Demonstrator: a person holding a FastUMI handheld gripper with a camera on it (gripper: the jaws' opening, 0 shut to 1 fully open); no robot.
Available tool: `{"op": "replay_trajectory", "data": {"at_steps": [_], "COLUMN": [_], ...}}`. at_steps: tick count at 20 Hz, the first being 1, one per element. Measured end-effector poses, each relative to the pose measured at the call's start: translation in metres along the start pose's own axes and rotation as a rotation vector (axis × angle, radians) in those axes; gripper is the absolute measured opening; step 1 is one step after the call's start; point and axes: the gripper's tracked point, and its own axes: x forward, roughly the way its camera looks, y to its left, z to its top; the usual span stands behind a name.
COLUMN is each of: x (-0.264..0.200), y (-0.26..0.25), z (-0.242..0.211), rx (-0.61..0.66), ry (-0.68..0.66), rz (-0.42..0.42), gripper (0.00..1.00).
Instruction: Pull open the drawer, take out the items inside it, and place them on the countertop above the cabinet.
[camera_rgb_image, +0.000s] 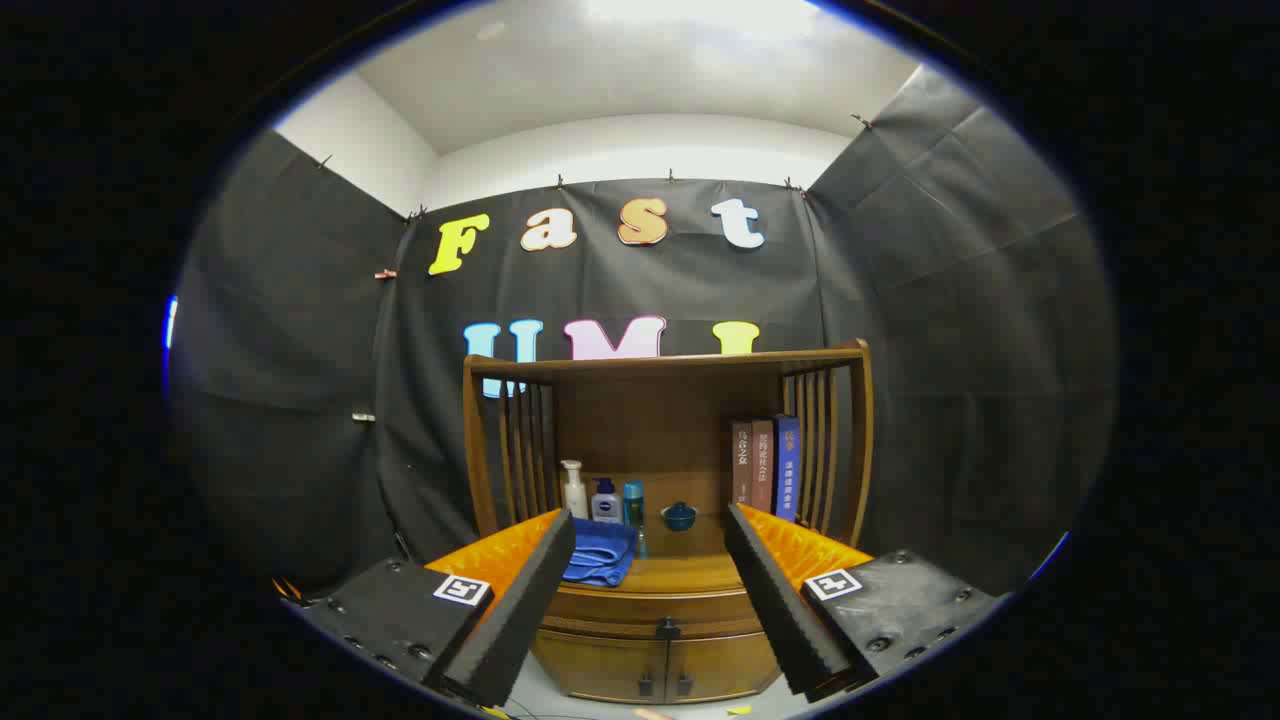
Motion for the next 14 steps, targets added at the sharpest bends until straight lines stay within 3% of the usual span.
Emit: {"op": "replay_trajectory", "data": {"at_steps": [14], "x": [-0.0072], "y": [-0.0013], "z": [0.0102], "rx": [0.008], "ry": [-0.014], "rz": [0.005], "gripper": [0.99]}}
